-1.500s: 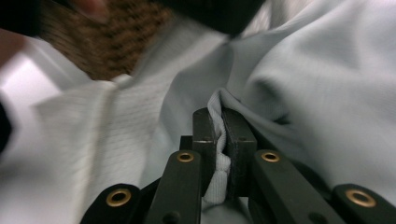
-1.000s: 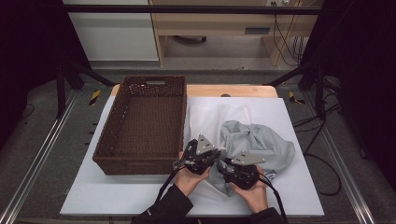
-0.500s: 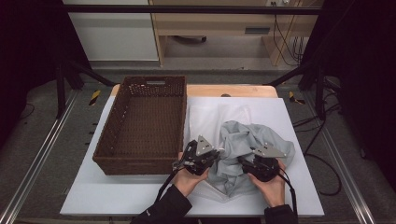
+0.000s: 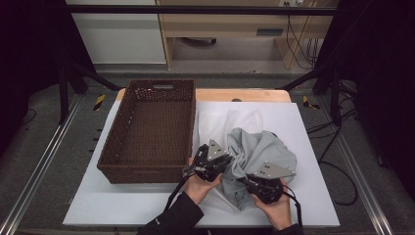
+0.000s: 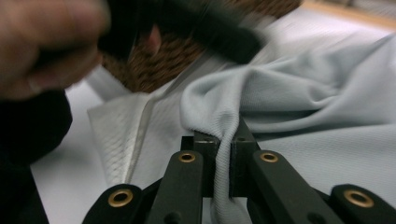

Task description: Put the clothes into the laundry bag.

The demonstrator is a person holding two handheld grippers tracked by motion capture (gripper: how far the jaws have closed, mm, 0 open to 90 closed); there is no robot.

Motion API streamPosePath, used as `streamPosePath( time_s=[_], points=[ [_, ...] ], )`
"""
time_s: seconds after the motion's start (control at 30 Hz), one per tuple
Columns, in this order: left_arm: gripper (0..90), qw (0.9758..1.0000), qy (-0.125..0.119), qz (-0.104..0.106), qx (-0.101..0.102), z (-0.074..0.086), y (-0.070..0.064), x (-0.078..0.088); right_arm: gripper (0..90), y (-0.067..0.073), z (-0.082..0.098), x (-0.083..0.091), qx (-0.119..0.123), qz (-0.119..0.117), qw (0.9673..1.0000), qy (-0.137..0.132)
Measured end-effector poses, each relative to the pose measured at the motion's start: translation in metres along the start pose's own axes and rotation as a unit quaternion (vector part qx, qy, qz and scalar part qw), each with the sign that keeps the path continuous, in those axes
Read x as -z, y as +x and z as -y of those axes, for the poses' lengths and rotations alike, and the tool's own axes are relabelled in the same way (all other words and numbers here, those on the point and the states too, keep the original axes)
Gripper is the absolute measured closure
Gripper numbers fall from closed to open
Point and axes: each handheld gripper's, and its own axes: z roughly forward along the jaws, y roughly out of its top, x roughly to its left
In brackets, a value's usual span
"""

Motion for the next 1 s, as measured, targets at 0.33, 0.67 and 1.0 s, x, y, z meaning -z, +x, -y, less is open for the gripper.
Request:
streamPosePath(
  time_s=[0.33,0.67,1.0],
  points=[
    [88.8,1.0,-0.003,0.003,-0.009,0.005,-0.004,0.005,83.5,-0.01,0.008,-0.064,-0.025,0.058,0.9971,0.042],
    [88.7,1.0,0.003,0.002,-0.001,0.016,0.006,0.007,61.2,-0.002,0.002,-0.033,-0.004,0.04,0.999,0.019],
    [88.7,1.0,0.008,0.0,-0.006,0.016,0.007,0.006,40.4,-0.05,0.018,-0.001,-0.046,0.151,0.9863,0.049]
  ],
)
